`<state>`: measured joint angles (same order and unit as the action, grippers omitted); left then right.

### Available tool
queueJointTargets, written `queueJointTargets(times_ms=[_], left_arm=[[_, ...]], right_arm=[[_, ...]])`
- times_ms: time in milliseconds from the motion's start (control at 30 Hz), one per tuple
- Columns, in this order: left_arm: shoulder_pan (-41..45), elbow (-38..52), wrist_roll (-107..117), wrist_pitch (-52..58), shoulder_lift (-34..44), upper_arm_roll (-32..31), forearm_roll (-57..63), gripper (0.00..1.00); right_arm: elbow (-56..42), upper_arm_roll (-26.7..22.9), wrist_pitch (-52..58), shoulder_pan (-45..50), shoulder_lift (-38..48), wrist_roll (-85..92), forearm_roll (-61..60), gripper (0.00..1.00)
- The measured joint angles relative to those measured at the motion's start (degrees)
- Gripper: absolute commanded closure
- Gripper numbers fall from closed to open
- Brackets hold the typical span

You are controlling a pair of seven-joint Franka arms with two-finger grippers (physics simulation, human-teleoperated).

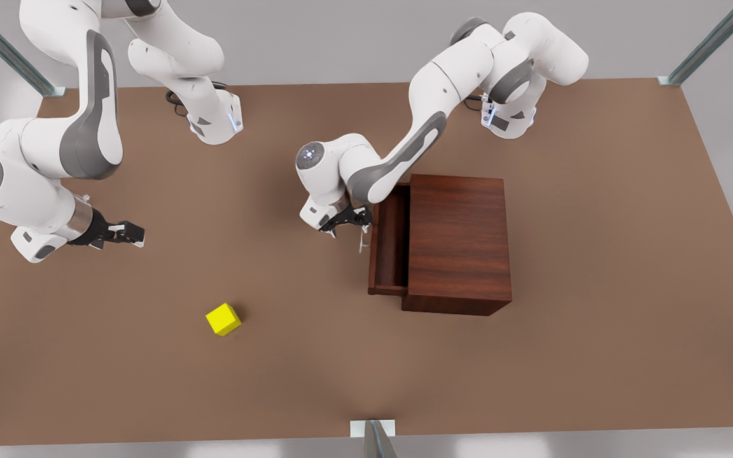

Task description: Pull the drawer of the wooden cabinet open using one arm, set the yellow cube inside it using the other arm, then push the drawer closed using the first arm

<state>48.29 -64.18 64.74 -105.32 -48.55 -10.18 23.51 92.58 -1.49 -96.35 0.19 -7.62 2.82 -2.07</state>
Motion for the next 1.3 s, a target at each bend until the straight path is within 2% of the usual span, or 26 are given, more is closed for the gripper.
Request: queueJointTargets(times_ms=[933, 1033, 1200, 1233, 1300], left_arm=[[2.19, 3.53, 3.23, -4.07, -1.94, 0.11, -0.09, 0.00], [2.17, 5.91, 2.79, 0.03, 0.00, -1.94, -0.15, 0.00], [1.64, 7.02, -0.59, 14.66, 8.90, -3.58, -2.53, 0.00], [-1.12, 6.98, -1.71, 17.20, 10.33, -3.68, -3.38, 0.00], [-11.93, 6.81, -5.30, 22.54, 13.59, -3.68, -4.85, 0.00]], right_arm=[[-0.20, 0.00, 0.00, 0.08, -0.56, -0.45, 0.03, 0.00], [-4.40, 0.08, 0.26, 0.11, -3.30, -2.23, 0.39, 0.00], [-7.12, 0.09, 0.29, 1.15, -4.97, -8.76, 0.88, 0.00], [-7.29, 0.13, 0.26, 1.36, -5.04, -10.46, 0.92, 0.00], [-7.39, 0.03, -0.07, 1.71, -5.09, -14.22, 0.82, 0.00]])
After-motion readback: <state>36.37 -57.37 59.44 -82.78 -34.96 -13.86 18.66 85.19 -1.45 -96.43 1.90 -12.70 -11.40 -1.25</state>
